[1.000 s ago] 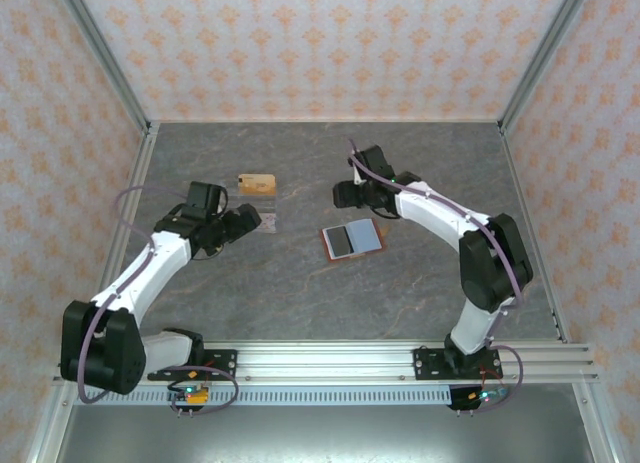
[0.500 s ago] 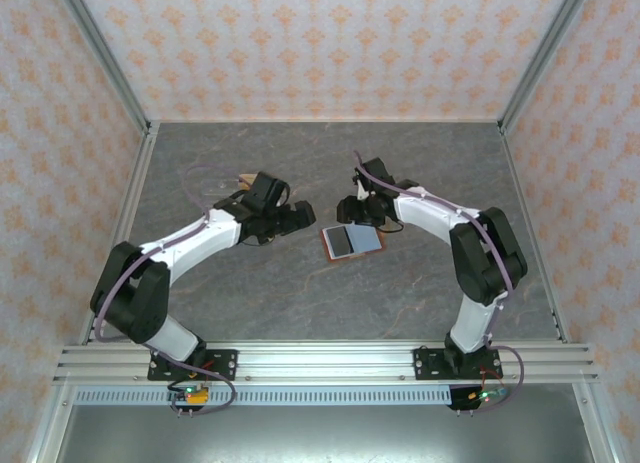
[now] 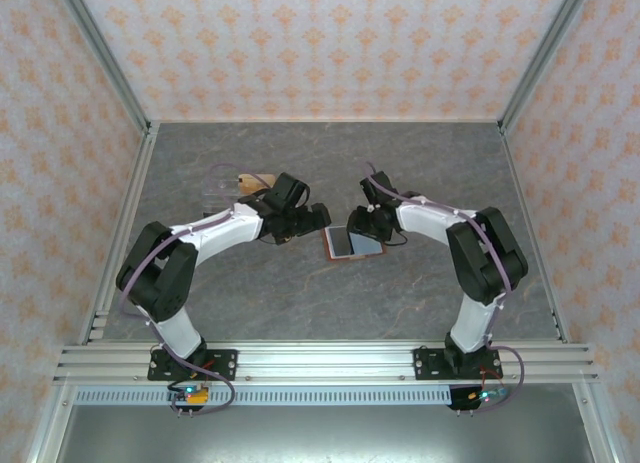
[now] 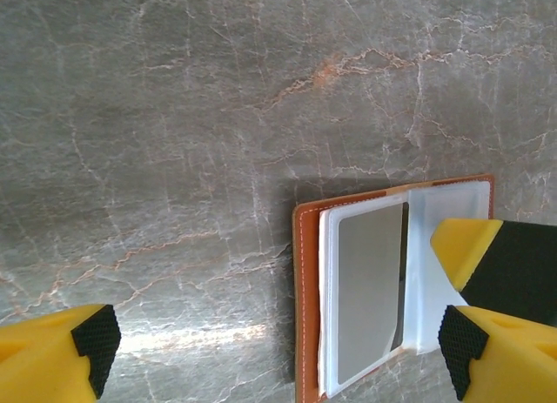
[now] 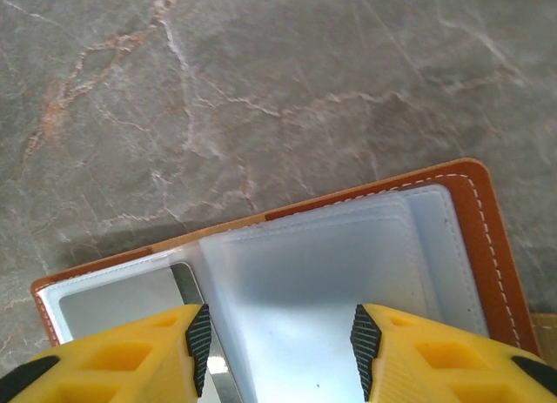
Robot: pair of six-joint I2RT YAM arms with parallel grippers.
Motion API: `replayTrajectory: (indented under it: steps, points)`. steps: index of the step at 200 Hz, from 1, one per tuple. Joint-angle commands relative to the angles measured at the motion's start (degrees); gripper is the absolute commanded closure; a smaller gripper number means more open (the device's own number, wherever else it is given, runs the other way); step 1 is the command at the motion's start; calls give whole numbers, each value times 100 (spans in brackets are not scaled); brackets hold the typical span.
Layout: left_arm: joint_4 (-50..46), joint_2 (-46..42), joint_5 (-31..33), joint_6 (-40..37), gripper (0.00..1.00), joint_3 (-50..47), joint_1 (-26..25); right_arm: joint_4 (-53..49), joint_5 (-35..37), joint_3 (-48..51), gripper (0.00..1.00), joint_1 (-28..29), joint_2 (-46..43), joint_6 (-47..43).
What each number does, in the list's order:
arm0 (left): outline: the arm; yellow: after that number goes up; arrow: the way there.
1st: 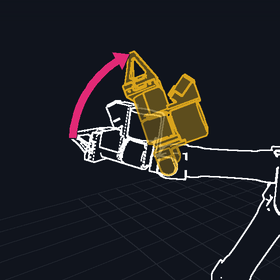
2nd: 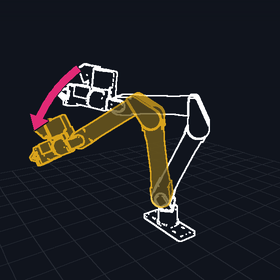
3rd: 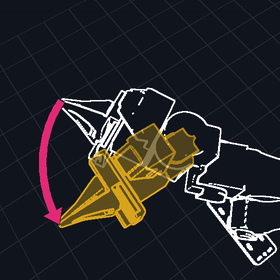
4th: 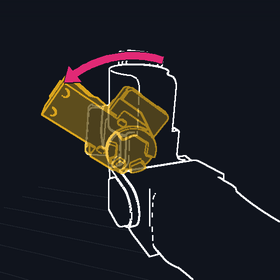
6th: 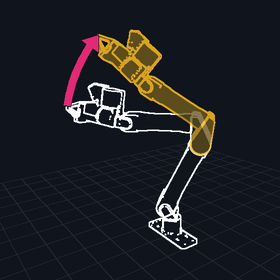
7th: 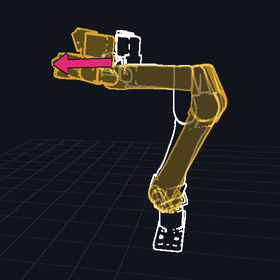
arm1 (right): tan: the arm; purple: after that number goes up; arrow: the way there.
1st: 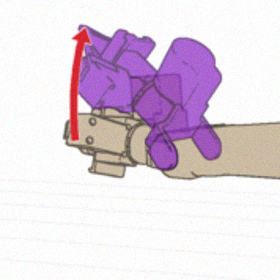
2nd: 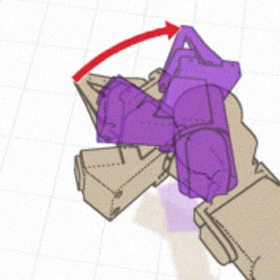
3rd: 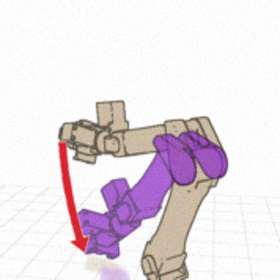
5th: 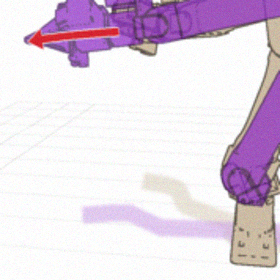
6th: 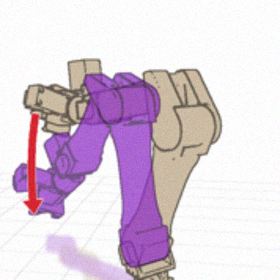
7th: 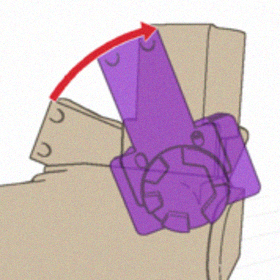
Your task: Take the credit cards out of the card holder
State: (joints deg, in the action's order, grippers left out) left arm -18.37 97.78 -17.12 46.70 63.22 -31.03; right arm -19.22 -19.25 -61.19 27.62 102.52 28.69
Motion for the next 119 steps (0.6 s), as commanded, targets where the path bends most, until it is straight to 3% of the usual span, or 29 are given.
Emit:
replayTrajectory:
  steps: [1,28,60,102,119]
  points:
    - [88,80,47,57,4,165,-62,-195,185,421,52,97,-158,852]
    - [147,154,-54,54,6,189,-135,195,142,755,52,167,-491,1343]
    - [210,318,-298,56,16,308,-277,347,-76,585,52,115,-811,909]
    - [284,555,-405,193,44,413,-481,428,-900,523,55,33,-859,161]
    - [351,651,-422,257,51,417,-509,412,-1077,538,59,-7,-823,-38]
